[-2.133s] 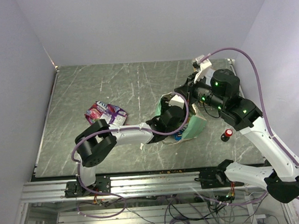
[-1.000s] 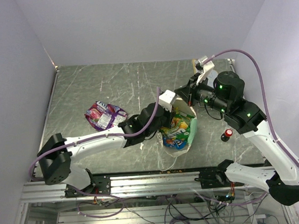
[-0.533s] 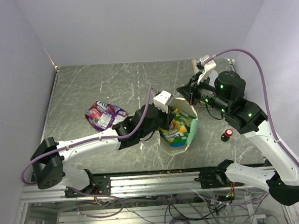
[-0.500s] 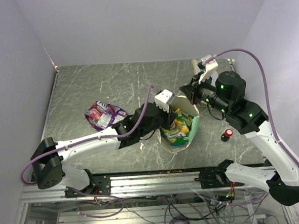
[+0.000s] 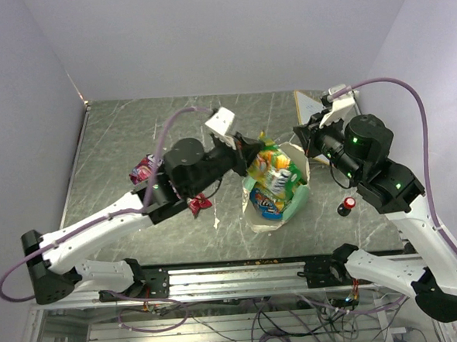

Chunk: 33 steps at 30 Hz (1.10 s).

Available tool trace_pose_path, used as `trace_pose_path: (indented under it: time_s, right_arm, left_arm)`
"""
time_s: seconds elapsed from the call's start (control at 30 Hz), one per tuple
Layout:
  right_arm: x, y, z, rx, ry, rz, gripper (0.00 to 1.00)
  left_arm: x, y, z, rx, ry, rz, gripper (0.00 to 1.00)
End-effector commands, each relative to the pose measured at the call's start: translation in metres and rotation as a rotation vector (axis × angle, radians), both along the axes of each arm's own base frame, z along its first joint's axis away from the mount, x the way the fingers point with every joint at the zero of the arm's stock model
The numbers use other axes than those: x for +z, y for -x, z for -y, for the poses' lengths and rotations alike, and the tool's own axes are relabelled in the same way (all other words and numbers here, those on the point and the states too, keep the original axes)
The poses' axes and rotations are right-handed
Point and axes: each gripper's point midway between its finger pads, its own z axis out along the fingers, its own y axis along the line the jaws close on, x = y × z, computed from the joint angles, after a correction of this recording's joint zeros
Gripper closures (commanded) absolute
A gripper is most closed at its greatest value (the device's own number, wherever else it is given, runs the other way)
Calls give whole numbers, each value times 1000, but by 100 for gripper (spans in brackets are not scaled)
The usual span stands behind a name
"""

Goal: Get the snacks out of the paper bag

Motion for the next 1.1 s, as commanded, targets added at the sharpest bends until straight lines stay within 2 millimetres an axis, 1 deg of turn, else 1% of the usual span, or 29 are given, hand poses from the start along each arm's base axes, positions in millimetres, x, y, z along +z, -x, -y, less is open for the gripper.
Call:
trace_pose_path:
  time_s: [0.0,0.07,0.13,0.17,0.23,0.27,0.37,0.43,0.47,0.53,0.63,0.73,0.83,0.9,0.93,0.97,1.07]
  right_arm:
    - [28,-5,6,-33,-36,108,100]
    - [26,-6,0,-11,-37,104,100]
    - [23,-7,-6,14,-37,94,100]
    - [22,-7,-9,28,-39,90,100]
    - [20,-7,-14,47,-44,84,100]
    - [20,-8,-15,52,-48,85,100]
    - [22,-7,-16,58,-52,90,100]
    - [24,-6,-15,58,-50,97,100]
    - [23,-6,-15,56,-48,98,100]
    - [22,-6,-15,60,-47,100,100]
    - [18,-5,-21,86,-49,88,100]
    - [17,-3,-26,111,-56,76,100]
    - [17,-1,-27,123,-64,71,100]
    - [18,1,-26,123,-70,74,100]
    - [19,2,-25,122,-72,76,100]
    - [19,2,-24,120,-74,79,100]
    - [22,3,-21,110,-75,86,100]
  left_arm:
    - [67,-15,-59,161,106,85,93]
    - [80,-25,-84,265,129,61,93]
    - [81,-31,-99,324,96,50,93]
    - [77,-33,-106,353,60,46,93]
    - [62,-41,-123,441,-28,21,93]
    - [51,-45,-137,502,-79,4,93]
    - [17,-59,-192,732,-200,-84,93]
    - [-2,-63,-223,840,-222,-157,93]
    - [-10,-66,-235,878,-219,-191,93]
    - [-29,-71,-253,941,-200,-278,93]
    - [-57,-78,-261,976,-189,-400,93]
    - [-90,-87,-268,1021,-175,-537,93]
    - [-117,-99,-266,1014,-152,-663,93]
    - [-130,-109,-262,986,-180,-687,93]
    - [-136,-113,-263,991,-195,-701,93]
    - [-142,-116,-267,1007,-205,-722,93]
    - [-168,-124,-280,1040,-227,-842,93]
